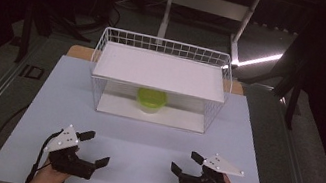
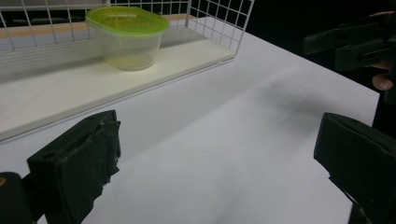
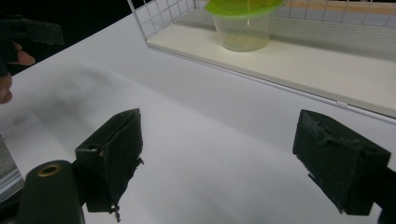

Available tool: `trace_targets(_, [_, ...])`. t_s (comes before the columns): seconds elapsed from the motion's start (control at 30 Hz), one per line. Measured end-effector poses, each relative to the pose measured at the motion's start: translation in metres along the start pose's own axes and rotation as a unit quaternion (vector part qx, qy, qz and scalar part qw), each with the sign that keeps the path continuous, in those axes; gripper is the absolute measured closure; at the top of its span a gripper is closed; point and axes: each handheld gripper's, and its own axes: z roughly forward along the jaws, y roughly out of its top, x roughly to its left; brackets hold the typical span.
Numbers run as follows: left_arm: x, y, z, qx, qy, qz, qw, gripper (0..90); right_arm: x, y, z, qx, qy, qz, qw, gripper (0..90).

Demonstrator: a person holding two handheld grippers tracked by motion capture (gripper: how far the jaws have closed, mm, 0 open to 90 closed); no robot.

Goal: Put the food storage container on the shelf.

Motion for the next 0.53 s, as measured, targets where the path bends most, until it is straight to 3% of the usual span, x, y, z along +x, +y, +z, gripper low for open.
trace_targets(0.17, [0.000, -0.005, -0.007, -0.014, 0.002, -0.003, 0.9999, 1.5, -0.001, -0.009, 0.001, -0.006, -0.003, 0.001, 1.0000, 15.6])
trace_targets(0.53, [0.003, -0.013, -0.008, 0.002, 0.004, 0.000, 1.0000, 1.5, -0.003, -0.016, 0.006, 0.004, -0.010, -0.023, 0.9997, 15.6])
